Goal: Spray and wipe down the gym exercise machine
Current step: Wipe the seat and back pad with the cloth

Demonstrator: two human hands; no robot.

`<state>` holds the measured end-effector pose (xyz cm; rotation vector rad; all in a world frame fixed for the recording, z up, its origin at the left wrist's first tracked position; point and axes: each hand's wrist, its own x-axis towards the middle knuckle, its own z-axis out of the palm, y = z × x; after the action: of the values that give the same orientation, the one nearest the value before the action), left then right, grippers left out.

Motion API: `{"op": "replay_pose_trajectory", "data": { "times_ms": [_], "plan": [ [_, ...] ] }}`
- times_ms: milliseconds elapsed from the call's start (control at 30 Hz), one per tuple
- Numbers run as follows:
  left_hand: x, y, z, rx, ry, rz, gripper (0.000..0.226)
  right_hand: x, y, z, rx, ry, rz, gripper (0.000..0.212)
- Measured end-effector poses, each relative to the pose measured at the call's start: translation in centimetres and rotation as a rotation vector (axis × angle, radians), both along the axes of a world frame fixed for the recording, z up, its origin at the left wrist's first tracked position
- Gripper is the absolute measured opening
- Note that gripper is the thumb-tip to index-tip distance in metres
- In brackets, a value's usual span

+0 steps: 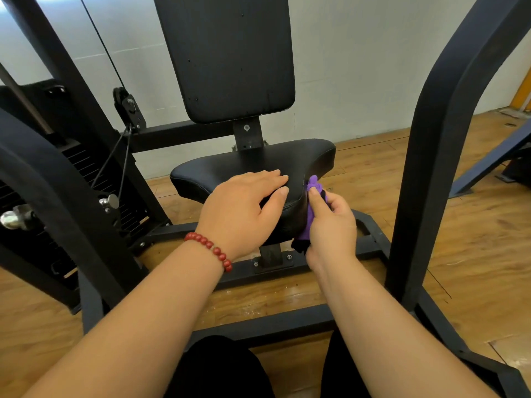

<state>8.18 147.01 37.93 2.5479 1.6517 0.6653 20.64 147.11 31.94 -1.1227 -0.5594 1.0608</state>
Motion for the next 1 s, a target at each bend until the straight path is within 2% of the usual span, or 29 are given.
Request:
{"op": "replay_pose_trajectory", "data": {
  "times_ms": [167,267,400,533,633,767,1000],
  "plan": [
    [0.0,0.1,-0.3,-0.004,-0.017,0.003,0.055,0.1,-1.2,-0.1,0.193,-0.144,-0.014,0.002],
    [0.2,0.0,-0.2,-0.008,-0.024,0.015,0.055,0.5,0.5,-0.4,0.163,-0.191,-0.020,0.006],
    [0.3,-0.1,-0.2,-0.013,-0.027,0.027,0.055,0.2,2.2,-0.4,0.051,-0.086,-0.032,0.012],
    [0.3,-0.1,-0.1,-0.012,-0.033,0.025,0.054,0.1,-0.1,-0.9,0.151,0.025,0.025,0.015],
    [0.4,-0.1,-0.1,-0.013,-0.034,0.029,0.054,0.3,0.7,-1.2,0.164,-0.070,0.009,0.012],
    [0.4,-0.2,0.0,-0.028,-0.046,0.021,0.053,1.1,4.0,-0.9,0.079,-0.146,-0.050,0.010],
    [0.5,-0.3,0.0,-0.023,-0.019,0.042,0.052,0.7,0.2,-1.9,0.145,0.035,0.063,0.014]
  ]
}}
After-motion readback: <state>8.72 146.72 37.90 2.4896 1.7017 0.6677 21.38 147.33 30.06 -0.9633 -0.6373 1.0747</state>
